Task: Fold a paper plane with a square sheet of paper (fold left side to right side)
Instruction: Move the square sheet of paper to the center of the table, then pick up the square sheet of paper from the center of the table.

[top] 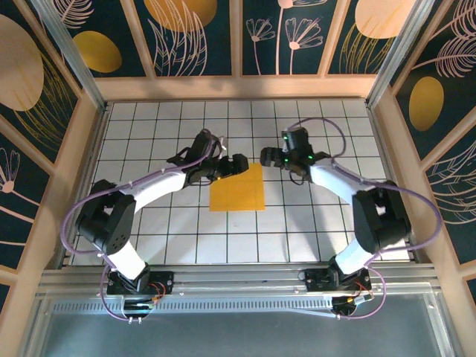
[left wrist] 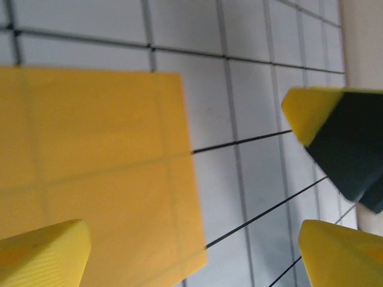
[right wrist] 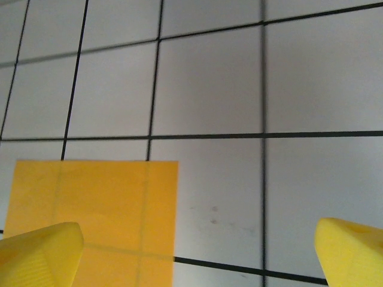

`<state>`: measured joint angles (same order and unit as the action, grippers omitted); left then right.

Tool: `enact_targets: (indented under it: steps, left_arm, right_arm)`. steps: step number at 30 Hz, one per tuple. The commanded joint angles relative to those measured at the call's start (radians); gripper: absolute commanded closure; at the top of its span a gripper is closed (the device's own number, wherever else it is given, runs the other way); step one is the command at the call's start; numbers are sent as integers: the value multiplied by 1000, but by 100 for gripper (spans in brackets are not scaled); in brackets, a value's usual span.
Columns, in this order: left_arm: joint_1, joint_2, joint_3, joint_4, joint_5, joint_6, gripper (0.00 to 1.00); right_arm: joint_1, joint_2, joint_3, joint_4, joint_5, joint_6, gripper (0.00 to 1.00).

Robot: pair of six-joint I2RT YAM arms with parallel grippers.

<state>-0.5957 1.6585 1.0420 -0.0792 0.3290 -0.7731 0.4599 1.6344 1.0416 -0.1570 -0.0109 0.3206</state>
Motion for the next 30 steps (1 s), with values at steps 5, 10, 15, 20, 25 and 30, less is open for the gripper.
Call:
enact_targets:
  steps: [5, 10, 15, 20, 25, 30]
  left_arm:
    - [7, -11, -159, -29, -42, -4, 34]
    - [7, 24, -174, -16, -26, -3, 50]
    - [8, 49, -178, -23, -39, 6, 59]
    - [7, 101, -190, -7, -32, -2, 66]
    - [7, 117, -198, 1, -42, -6, 71]
    - [7, 126, -196, 9, -47, -9, 72]
  right_arm:
    - [112, 213, 201, -128, 75, -34, 1]
    - [143, 314, 281, -147, 65, -34, 4]
    - [161, 374, 317, -174, 66, -37, 4]
    - [171, 395, 314, -186, 61, -37, 4]
    - [192, 403, 317, -213, 44, -41, 4]
    - [214, 411, 327, -251, 31, -38, 7]
